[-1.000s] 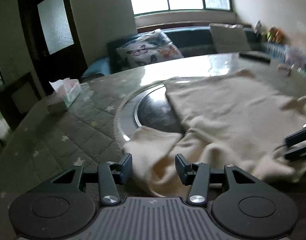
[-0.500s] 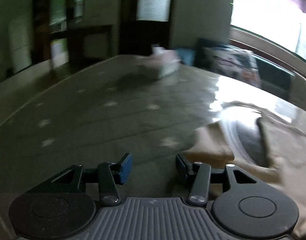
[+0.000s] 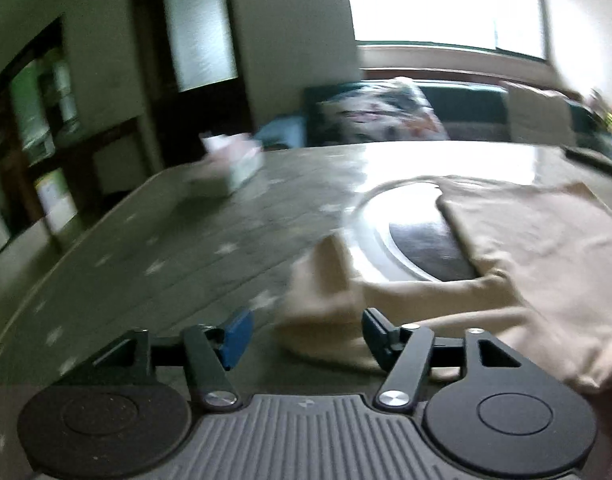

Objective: Fold clothes

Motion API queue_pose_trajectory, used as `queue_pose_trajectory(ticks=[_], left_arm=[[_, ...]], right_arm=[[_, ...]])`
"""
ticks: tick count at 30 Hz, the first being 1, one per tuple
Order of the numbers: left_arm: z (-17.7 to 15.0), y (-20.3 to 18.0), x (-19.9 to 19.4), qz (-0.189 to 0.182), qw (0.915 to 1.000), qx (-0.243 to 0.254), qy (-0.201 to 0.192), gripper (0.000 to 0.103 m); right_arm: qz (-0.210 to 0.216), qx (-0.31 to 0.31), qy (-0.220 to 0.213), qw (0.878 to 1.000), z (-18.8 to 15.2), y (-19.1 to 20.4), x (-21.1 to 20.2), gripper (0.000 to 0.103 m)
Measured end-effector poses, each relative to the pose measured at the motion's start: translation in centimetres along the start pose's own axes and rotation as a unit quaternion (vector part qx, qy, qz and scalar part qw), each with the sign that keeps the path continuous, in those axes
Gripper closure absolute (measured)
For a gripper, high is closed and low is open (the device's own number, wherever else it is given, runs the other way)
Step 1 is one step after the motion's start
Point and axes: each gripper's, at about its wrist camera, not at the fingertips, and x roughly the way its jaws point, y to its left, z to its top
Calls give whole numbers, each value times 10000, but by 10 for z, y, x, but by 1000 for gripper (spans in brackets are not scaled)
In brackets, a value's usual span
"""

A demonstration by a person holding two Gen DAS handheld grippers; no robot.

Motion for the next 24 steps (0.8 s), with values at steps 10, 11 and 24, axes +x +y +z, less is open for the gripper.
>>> queue_pose_trajectory(ticks=[10,11,24], left_arm=[[6,21,37,374,9986,-213,300,81],[7,30,38,448,9978,-383,319,81],[5,77,45,806,9900,-1039,503,82]], right_arm=[[17,27,-21,10000,-1,-1,1,76],[19,30,-21,10000,-1,-1,1,76],[-2,11,3,10000,1,-1,1,75]])
